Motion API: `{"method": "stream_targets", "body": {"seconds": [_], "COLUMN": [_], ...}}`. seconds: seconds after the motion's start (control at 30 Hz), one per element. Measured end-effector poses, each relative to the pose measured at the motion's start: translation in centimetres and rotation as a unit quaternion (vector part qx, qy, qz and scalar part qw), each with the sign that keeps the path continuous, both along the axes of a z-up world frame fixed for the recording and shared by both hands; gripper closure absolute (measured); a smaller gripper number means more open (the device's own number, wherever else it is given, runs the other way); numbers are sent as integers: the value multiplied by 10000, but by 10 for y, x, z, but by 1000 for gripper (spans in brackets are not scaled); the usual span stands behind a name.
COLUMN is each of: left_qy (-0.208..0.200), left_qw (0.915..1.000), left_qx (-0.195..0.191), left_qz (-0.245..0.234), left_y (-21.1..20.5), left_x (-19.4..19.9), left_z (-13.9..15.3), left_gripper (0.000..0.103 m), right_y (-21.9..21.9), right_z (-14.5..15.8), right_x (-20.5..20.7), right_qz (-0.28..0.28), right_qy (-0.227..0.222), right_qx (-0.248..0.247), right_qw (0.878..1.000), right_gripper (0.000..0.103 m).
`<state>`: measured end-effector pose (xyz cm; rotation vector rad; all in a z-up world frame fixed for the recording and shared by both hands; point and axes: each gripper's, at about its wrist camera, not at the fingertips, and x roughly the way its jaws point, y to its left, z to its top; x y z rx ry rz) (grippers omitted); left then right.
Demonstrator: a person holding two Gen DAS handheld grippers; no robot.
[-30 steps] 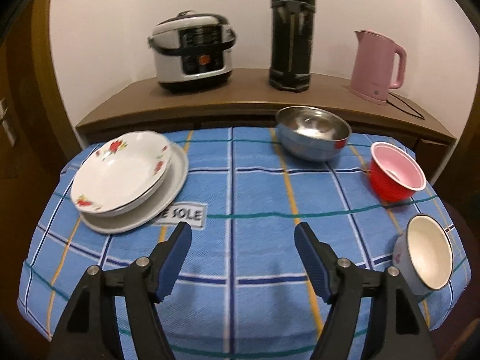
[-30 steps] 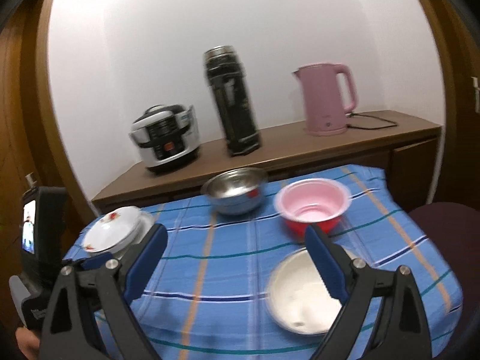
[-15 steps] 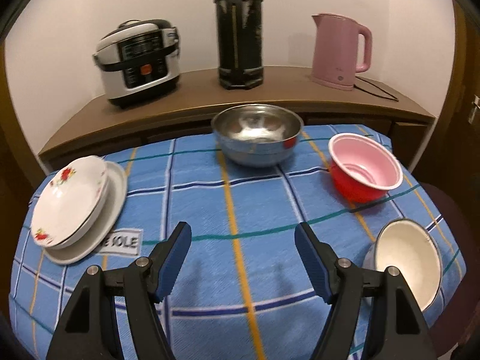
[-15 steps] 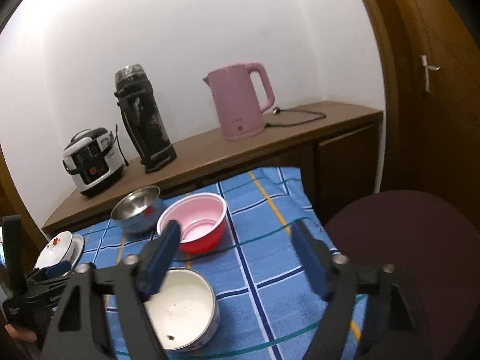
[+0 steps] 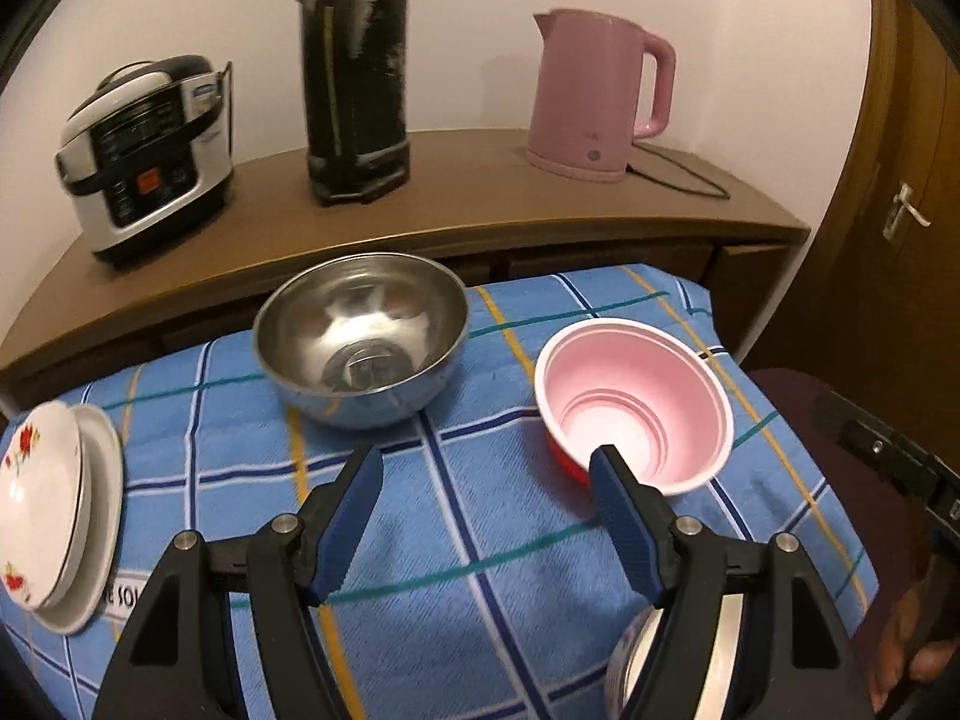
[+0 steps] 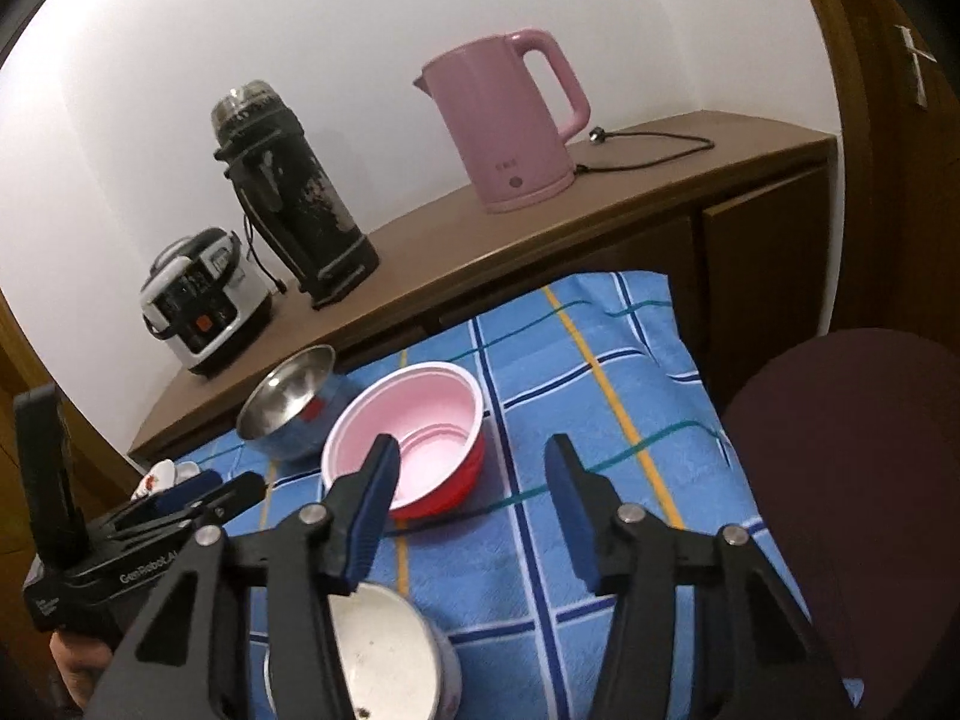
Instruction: Organize plates and bowls
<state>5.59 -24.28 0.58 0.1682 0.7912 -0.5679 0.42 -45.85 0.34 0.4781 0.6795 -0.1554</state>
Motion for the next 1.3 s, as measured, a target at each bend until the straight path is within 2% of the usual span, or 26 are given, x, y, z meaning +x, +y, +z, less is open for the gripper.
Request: {"method": "stream_targets", "body": {"seconds": [0.13, 0.27, 0.4, 0.47, 0.6, 0.67, 0.73, 0.8, 0.9, 1.13, 1.3], "left_qy": [109, 239, 463, 458, 581, 579, 578, 554, 369, 331, 242], "left_qw": [9998, 9992, 9981, 9978, 9962, 9957, 9956, 9957, 9966, 9976, 9984], "left_qx": [138, 249, 315, 402, 590, 678, 665, 630, 622, 453, 298], "left_qz": [-112, -225, -244, -260, -271, -257, -319, -382, -388, -411, -406], "left_y": [-20, -35, -45, -50, -61, -66, -70, -74, -77, -69, -62], "left_x": [11, 23, 37, 42, 52, 56, 58, 57, 54, 55, 52], "left_z": [-6, -15, -25, -28, -35, -37, -38, -37, -33, -22, -6], "left_gripper": [30, 50, 52, 66, 73, 78, 83, 89, 89, 92, 92], "right_y": [-3, -6, -9, -8, -8, -7, -3, 1, 7, 13, 23], "right_z": [-7, -19, -33, -36, -42, -44, -46, -47, -46, -48, -37], "right_x": [18, 32, 46, 52, 63, 68, 72, 75, 79, 82, 80], "right_qz": [157, 186, 294, 358, 459, 451, 516, 548, 489, 239, 128], "right_qy": [186, 373, 565, 623, 810, 954, 1092, 1165, 1259, 1442, 1428], "right_qx": [60, 85, 221, 218, 299, 208, 80, 8, -64, -88, -219], "right_qw": [9997, 9991, 9977, 9972, 9952, 9942, 9926, 9917, 9908, 9892, 9894], "right_gripper": [52, 52, 54, 54, 54, 58, 68, 71, 83, 85, 85]}}
